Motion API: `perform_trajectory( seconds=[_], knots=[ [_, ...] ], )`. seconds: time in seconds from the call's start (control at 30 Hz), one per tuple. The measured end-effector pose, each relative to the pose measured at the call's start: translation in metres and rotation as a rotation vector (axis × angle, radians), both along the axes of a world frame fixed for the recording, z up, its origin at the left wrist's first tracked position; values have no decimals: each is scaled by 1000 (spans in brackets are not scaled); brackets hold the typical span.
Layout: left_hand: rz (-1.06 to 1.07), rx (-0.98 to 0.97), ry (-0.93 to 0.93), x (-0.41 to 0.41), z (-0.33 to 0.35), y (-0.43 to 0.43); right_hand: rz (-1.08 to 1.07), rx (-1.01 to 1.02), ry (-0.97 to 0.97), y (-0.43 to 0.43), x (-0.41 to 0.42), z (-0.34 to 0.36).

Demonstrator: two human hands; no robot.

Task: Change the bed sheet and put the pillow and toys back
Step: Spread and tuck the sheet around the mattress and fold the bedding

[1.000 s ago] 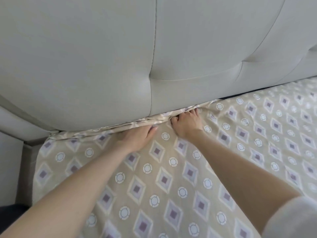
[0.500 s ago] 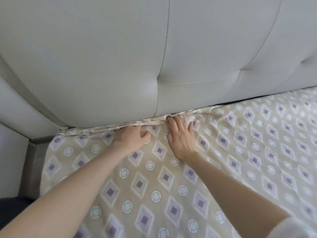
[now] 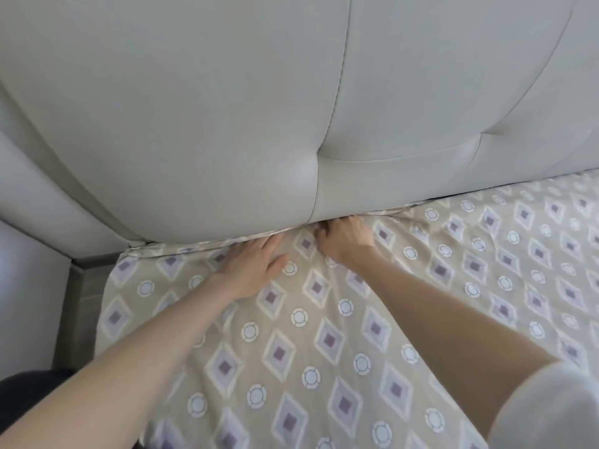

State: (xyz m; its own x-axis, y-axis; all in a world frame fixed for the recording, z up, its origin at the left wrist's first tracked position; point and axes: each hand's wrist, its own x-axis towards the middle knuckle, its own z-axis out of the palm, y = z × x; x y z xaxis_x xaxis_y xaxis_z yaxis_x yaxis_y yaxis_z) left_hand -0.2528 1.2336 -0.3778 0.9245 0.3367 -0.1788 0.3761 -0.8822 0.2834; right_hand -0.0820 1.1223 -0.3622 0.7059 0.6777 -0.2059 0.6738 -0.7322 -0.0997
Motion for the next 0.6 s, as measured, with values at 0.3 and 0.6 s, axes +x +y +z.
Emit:
perform_trajectory(
  seconds=[0.3, 0.6],
  knots=[
    [125, 229, -252, -76, 8, -3, 221, 243, -87, -15, -63, -23],
    [327, 144, -181, -68, -1, 16, 264, 205, -13, 5, -66, -14]
  ],
)
